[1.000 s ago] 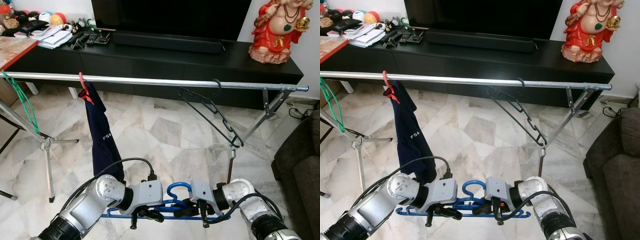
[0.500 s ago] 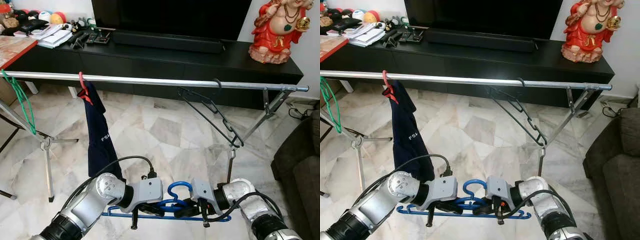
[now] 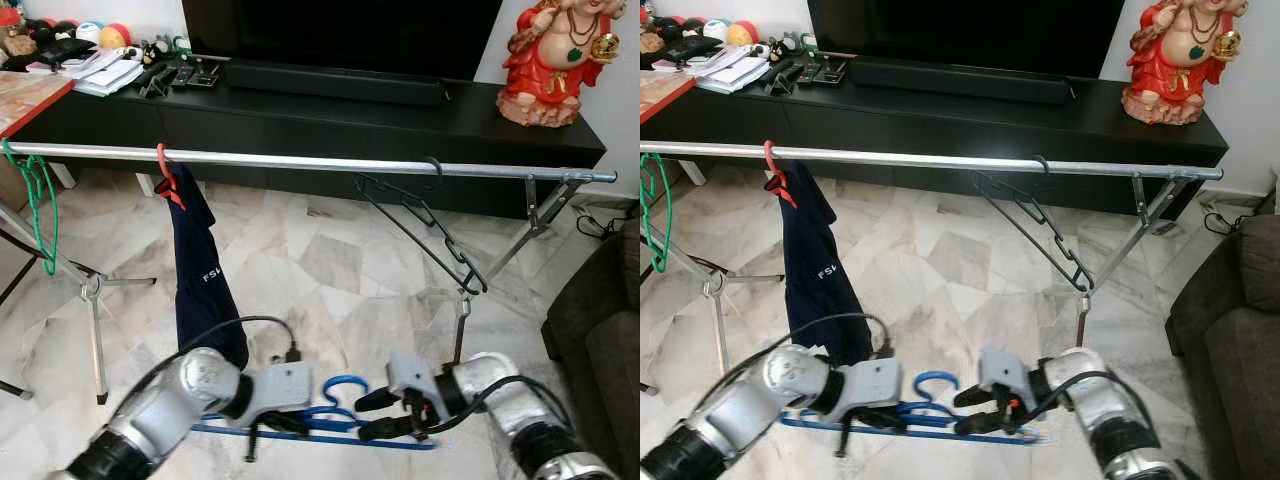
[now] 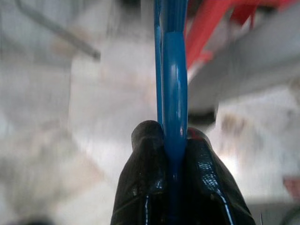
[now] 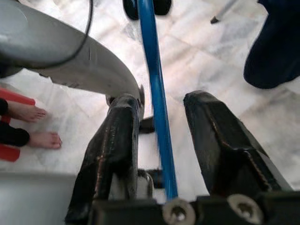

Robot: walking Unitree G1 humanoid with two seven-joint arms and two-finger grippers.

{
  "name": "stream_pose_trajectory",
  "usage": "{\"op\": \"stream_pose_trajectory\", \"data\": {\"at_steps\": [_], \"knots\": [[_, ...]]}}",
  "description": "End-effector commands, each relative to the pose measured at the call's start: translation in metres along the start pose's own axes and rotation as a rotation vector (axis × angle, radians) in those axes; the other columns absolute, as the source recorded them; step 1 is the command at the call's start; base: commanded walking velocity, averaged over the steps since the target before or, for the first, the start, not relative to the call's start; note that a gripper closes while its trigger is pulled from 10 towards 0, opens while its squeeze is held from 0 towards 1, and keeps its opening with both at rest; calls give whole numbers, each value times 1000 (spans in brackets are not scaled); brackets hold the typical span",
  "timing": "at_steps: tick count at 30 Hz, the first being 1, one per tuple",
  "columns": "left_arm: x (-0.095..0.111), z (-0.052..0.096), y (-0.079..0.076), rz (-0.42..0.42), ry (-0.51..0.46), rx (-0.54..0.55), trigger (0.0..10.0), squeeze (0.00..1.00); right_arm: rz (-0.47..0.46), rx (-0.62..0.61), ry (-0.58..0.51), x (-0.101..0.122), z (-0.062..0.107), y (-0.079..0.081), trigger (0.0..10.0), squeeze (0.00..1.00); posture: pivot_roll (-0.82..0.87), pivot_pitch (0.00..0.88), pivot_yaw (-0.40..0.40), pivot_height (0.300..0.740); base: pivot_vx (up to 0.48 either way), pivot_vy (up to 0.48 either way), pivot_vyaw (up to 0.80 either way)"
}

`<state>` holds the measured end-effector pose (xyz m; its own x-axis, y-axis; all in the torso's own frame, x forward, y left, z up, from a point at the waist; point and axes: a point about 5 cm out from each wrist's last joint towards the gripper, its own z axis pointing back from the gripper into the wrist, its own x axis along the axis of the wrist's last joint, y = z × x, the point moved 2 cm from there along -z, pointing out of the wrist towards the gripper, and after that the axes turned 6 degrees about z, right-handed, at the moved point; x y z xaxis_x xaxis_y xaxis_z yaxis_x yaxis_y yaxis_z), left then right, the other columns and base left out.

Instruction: Hang hanger

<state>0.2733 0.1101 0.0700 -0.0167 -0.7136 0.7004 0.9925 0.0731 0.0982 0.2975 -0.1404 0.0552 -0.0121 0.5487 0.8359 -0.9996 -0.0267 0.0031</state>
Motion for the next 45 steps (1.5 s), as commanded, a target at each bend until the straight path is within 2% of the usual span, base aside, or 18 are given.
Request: {"op": "stream_pose_trajectory", "data": {"at_steps": [1, 12, 18, 19, 20, 21, 22, 23, 25, 27, 29, 30, 33, 34, 36, 38, 41, 45], "knots": [[-9, -3, -4, -27, 53, -8, 0, 0, -4, 24, -5, 1, -2, 1, 10000, 1000, 20, 148, -93, 740, 0, 0, 0], [-35, 2, -2, 60, 96, 114, 0, 0, -26, -45, 105, -18, 4, 2, 10000, 1000, 16, 152, -90, 740, 0, 0, 0], [-55, 10, 16, 240, 45, 512, 235, 0, -204, -423, 215, -62, 13, 1, 10000, 1000, 25, 158, -83, 740, 0, 0, 0], [-59, 11, 18, 278, 44, 566, 3176, 0, -237, -483, 210, -66, 14, 1, 10000, 835, 26, 158, -77, 740, 0, 0, 0], [-63, 12, 18, 315, 38, 623, 4588, 0, -281, -557, 199, -70, 16, -1, 10000, 271, 23, 158, -76, 740, 0, 0, 0], [-69, 14, 19, 409, 9, 723, 9765, 0, -384, -724, 186, -80, 20, -3, 10000, 0, 20, 156, -71, 740, 0, 0, 0], [-69, 15, 18, 489, -50, 775, 10000, 0, -479, -876, 171, -89, 26, -3, 10000, 0, 19, 156, -70, 740, 0, 0, 0], [-69, 15, 18, 489, -50, 775, 10000, 0, -479, -876, 171, -89, 26, -3, 10000, 0, 19, 156, -70, 740, 0, 0, 0], [-58, 13, 14, 560, -179, 795, 10000, 0, -717, -1092, 99, -108, 31, 7, 10000, 0, 19, 152, -64, 740, 0, 0, 0], [-51, 13, 13, 600, -256, 821, 10000, 0, -895, -1199, 40, -121, 31, 18, 10000, 0, 21, 149, -58, 740, 0, 0, 0], [-47, 10, 11, 628, -305, 844, 10000, 0, -1068, -1244, 3, -135, 20, 37, 10000, 0, 25, 145, -54, 740, 0, 0, 0], [-46, 5, 7, 689, -348, 863, 10000, 0, -1174, -1237, 40, -147, 0, 61, 10000, 0, 23, 145, -48, 740, 0, 0, 0], [-44, 1, 3, 709, -370, 890, 10000, 0, -1253, -1226, 76, -155, -18, 83, 10000, 0, 25, 141, -50, 740, 0, 0, 0], [-41, 2, 2, 705, -389, 924, 10000, 0, -1332, -1259, 84, -160, -24, 95, 10000, 0, 38, 139, -53, 740, 0, 0, 0], [-38, 5, 3, 728, -413, 952, 10000, 0, -1359, -1251, 111, -164, -31, 106, 10000, 0, 52, 136, -54, 740, 0, 0, 0], [-35, 9, 2, 740, -445, 969, 10000, 0, -1242, -1132, 204, -162, -41, 113, 10000, 0, 57, 131, -54, 740, 0, 0, 0], [-37, 3, -3, 713, -388, 967, 10000, 0, -1279, -1160, 220, -164, -42, 116, 10000, 0, 58, 127, -50, 740, 0, 0, 0], [-31, -2, -5, 735, -420, 944, 10000, 0, -1275, -1179, 254, -168, -35, 116, 10000, 0, 45, 119, -42, 740, 0, 0, 0]]}}
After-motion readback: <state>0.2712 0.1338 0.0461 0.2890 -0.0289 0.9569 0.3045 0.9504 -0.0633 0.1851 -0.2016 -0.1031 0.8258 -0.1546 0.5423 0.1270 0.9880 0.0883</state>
